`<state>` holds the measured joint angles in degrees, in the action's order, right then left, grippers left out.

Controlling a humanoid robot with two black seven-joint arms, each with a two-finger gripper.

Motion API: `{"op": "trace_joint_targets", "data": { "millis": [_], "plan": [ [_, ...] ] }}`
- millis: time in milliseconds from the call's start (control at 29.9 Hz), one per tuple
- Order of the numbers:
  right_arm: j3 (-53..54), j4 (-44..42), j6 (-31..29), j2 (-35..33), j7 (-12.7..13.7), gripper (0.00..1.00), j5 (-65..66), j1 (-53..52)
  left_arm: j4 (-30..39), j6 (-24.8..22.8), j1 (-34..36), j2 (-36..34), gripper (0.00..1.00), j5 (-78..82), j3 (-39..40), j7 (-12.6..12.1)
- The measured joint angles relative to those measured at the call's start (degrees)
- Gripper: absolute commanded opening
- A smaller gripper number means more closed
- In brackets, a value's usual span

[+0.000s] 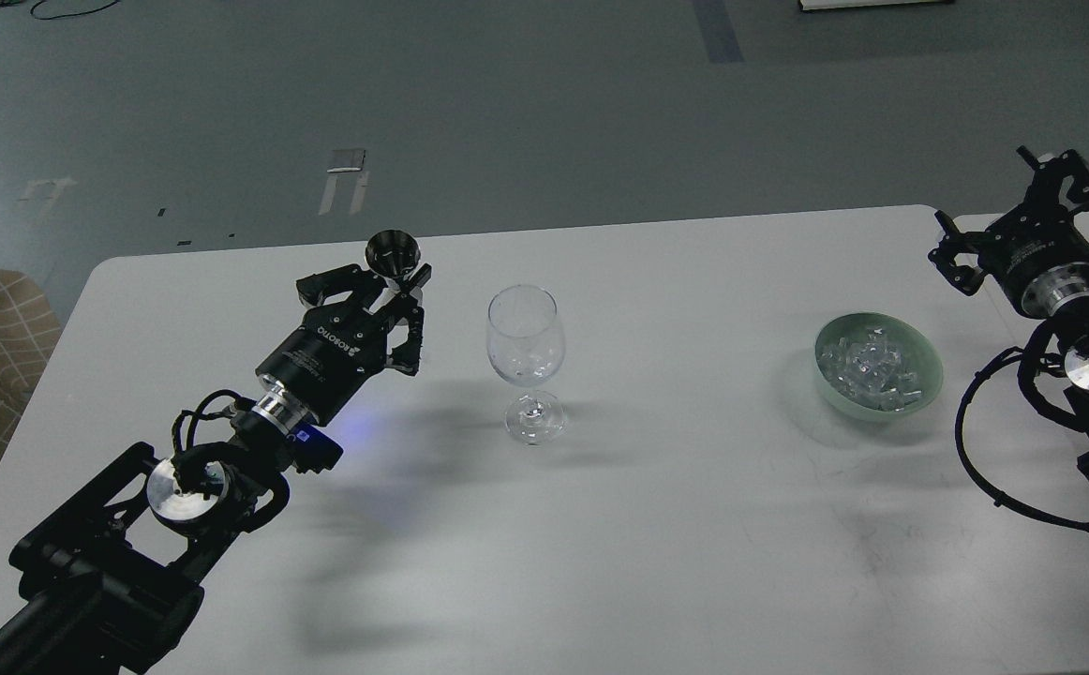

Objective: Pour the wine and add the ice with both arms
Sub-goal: 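Carry the jigger with the left gripper to the wine glass rim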

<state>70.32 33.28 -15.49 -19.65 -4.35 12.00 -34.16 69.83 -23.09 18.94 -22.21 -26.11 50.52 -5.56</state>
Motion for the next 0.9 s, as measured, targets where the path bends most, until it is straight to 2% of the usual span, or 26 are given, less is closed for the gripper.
{"op": "trace_joint_targets", "data": {
  "millis": [468,902],
  "plan": [
    [0.08,0.03,0.02,0.05,-0.05,1.0,-0.01,0.42,4.34,7.47,1.03,-1.41,0.0,0.01,-1.72,-0.06],
    [0.07,-0.15,-0.06,-0.03,-0.05,1.0,-0.03,1.03,4.53,9.4,4.41,-2.09,0.0,0.27,-4.94,-0.07]
  ]
}}
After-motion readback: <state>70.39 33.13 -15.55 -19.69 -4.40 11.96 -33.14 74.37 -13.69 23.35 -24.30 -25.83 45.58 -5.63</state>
